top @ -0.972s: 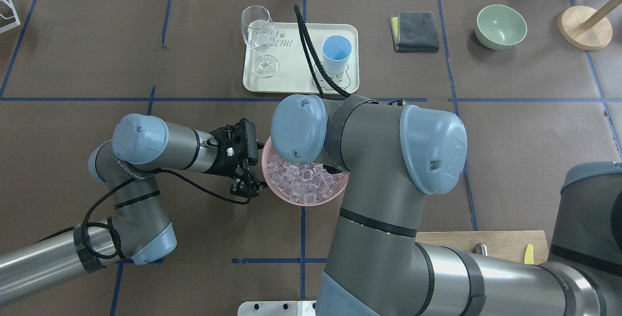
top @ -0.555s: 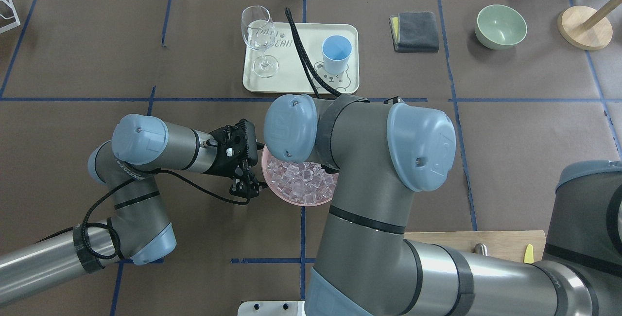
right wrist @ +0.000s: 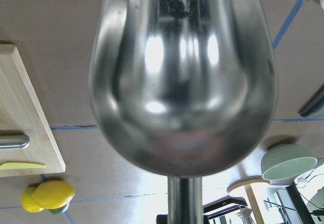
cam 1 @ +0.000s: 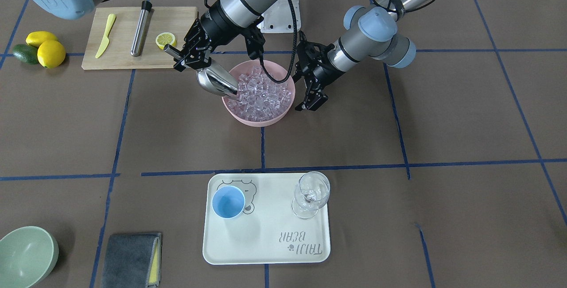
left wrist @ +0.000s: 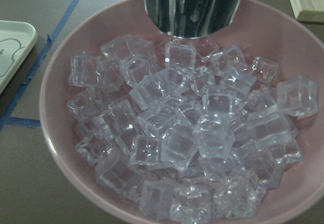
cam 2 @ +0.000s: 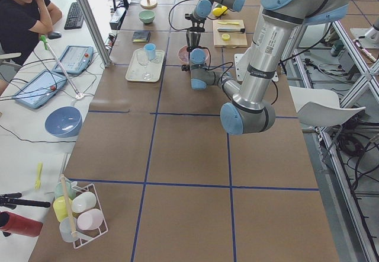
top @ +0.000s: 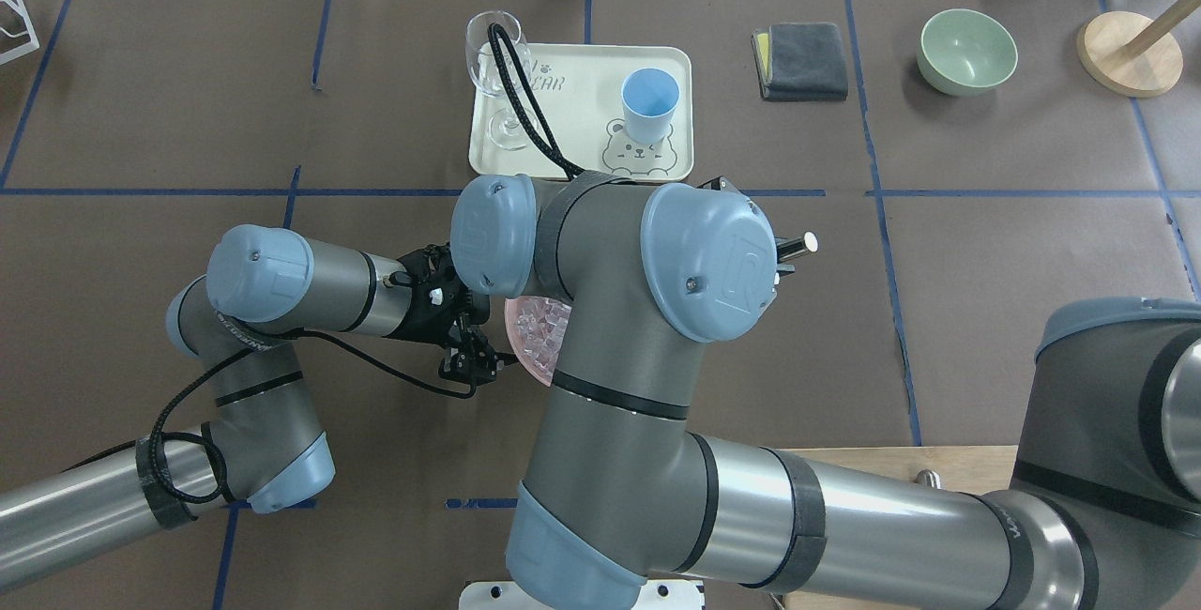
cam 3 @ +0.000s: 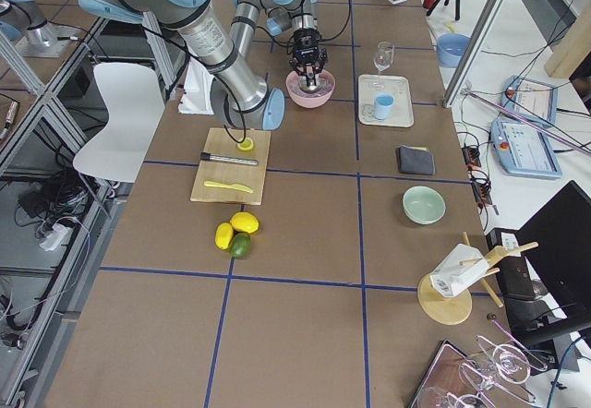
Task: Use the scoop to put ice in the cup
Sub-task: 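Push the scoop into the ice with the right gripper, left holding the bowl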
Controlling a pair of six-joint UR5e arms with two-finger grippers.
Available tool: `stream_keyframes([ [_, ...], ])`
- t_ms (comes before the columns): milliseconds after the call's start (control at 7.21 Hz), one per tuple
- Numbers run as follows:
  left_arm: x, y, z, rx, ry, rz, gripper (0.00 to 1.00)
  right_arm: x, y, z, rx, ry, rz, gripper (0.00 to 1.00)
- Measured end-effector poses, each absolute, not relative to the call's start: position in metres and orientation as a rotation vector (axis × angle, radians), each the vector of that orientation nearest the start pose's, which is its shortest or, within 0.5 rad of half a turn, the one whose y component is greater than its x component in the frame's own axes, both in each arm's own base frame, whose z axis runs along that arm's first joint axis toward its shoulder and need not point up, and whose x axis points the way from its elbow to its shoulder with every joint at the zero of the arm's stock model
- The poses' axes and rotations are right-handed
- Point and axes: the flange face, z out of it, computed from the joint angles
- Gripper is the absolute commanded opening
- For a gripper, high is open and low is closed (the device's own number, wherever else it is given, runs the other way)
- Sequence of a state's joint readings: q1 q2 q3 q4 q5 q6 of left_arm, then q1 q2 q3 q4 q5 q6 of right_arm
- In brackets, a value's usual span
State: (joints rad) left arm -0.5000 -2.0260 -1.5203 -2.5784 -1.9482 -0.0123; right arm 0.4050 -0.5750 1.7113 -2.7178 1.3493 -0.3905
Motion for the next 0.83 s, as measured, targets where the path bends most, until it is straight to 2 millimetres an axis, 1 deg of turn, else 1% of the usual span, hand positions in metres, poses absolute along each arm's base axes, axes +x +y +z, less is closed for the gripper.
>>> stream_keyframes([
  [416,0.5315,-0.3963,0.3,1.111,1.061,1.129,1.0,-0.5184,-0.3911,0.139,0.092,0.237,-1.551,0.0],
  [833,0.5327,-0.3955,0.2976,1.114,1.064,1.131,1.0,-0.5217,-0.3887,0.1359,0.103,0.233,-1.56,0.0],
])
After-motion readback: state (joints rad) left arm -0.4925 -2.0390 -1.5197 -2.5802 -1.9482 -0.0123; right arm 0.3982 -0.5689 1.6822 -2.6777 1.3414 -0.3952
